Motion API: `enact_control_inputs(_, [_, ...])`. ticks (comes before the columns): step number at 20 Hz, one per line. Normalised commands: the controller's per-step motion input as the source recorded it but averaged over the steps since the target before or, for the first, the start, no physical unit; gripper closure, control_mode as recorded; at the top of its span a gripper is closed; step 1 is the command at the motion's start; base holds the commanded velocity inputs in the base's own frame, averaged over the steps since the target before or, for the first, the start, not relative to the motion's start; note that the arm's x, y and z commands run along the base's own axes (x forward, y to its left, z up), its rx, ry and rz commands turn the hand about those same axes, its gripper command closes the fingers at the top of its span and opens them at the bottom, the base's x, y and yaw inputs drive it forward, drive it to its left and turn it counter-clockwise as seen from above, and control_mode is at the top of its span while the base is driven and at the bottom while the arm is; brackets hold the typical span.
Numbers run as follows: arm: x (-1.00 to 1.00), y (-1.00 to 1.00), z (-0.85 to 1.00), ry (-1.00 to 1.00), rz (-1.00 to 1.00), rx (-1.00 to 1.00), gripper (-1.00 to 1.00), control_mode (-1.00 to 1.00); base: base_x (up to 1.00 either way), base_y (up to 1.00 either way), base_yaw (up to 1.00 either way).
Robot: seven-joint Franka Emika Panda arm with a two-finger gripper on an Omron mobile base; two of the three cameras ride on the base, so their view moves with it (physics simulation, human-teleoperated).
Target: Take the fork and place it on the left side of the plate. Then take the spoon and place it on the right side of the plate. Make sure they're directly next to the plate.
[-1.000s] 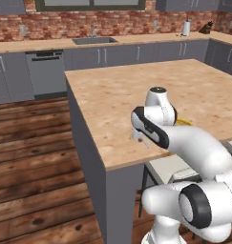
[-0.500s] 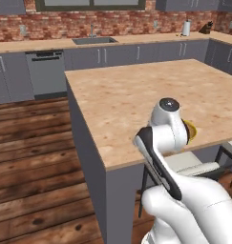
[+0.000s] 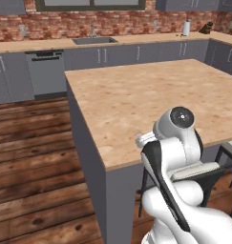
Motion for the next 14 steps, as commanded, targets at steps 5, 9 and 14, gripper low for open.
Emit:
enact_control_inputs(5, [0.00,0.00,0.00,0.00,0.00,0.00,-1.00,1.00,-0.25,-0.24,-0.01])
enact_control_inputs(9, [0.00,0.00,0.00,0.00,0.00,0.00,-1.00,1.00,-0.91,-0.93,-0.13])
enact_control_inputs(14, [0.00,0.00,0.00,0.00,0.00,0.00,-1.00,1.00,-0.97,-1.00,-0.13])
